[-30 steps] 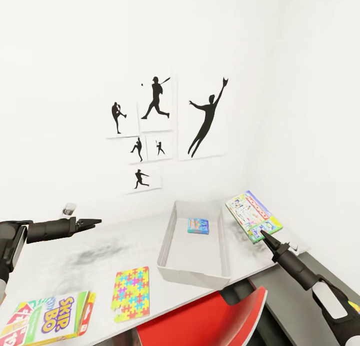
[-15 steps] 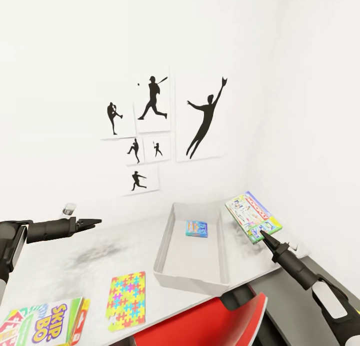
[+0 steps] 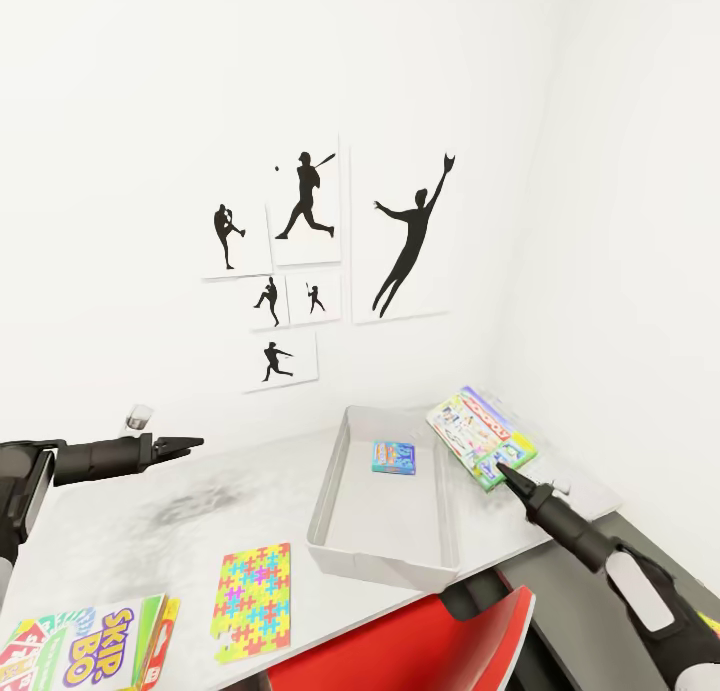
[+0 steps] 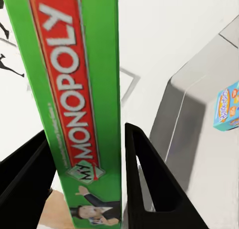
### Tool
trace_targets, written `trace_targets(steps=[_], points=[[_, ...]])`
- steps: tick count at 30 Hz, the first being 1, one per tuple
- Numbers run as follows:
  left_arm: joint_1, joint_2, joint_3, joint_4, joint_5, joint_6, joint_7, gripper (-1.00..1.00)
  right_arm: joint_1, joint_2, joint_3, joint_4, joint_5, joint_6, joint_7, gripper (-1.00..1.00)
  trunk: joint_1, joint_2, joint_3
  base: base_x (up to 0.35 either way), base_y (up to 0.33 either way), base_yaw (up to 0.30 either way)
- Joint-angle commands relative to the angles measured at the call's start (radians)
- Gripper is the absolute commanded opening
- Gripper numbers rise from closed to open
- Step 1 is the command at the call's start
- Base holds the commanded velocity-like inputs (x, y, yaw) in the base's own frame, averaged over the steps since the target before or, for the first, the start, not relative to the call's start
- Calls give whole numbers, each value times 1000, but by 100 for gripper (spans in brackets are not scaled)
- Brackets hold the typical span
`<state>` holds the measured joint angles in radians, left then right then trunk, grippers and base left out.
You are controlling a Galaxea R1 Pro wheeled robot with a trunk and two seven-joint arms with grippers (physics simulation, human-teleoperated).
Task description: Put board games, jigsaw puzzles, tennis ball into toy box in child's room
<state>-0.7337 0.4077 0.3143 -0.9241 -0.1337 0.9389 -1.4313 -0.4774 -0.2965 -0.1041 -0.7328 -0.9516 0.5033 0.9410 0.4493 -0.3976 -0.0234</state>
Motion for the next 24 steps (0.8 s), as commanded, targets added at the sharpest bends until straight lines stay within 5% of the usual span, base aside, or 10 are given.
trace_targets(steps=[1,7,18,24], points=[[-1,-1,2,-1,-10,11,-9,100,-1,10,15,-21,4,15,-35,-100,1,-2,-2,0,0,0],[-1,-3,0,-1,-10,11,-9,100,-31,49,47,-62,22,184,-276,-100,1,-2,-2,0,0,0],[-1,-3,-1,-1,-9,11,-9,100,-119,73,53,-81,24,321,-505,-100,1,-2,-2,0,0,0],[-1,-4,-3,-1,-9,11,-9,100,-187,130,65,-83,36,504,-618,-100,1,-2,-2,0,0,0]])
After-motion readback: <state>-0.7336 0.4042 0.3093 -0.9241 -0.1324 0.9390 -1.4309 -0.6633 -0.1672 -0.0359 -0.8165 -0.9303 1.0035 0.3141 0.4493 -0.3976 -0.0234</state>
